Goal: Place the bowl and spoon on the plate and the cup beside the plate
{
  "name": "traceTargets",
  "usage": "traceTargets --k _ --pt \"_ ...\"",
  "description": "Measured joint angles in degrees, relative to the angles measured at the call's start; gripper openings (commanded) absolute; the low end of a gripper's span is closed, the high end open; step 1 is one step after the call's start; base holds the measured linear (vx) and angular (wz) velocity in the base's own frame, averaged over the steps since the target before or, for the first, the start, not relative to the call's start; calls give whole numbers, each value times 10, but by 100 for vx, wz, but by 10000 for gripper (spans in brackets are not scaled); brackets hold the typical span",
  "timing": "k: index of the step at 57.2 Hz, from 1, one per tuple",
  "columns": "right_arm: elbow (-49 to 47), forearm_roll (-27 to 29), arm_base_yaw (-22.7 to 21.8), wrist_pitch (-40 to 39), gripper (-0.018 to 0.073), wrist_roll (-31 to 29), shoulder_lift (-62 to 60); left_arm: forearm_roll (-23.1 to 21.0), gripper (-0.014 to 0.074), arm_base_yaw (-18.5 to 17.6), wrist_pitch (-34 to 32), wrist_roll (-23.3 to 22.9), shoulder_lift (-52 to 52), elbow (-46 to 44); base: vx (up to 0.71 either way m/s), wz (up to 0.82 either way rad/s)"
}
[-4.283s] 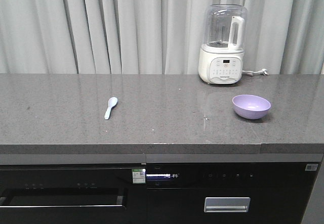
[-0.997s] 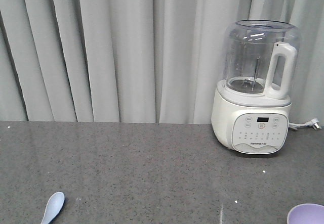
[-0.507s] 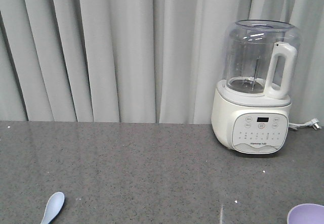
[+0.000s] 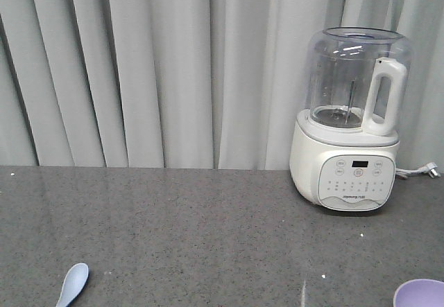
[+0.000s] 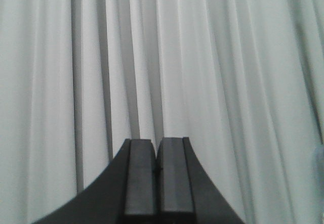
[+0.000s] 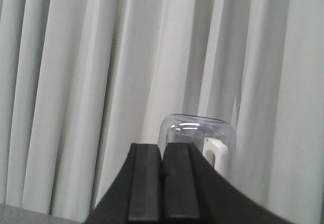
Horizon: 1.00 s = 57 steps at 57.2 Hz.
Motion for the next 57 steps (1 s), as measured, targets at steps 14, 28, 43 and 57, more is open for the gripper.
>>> traceTargets --k 14,28,43,57 --pt "-57 0 0 17 -7 -2 168 -4 -3 0 83 18 191 -71 0 0" --pt "-57 0 0 26 209 -2 208 -5 176 0 99 18 211 -71 0 0" --pt "-57 0 0 26 650 -2 208 -5 479 0 99 18 211 -71 0 0" --pt "-57 1 0 26 683 -2 208 -5 524 0 92 18 211 -71 0 0"
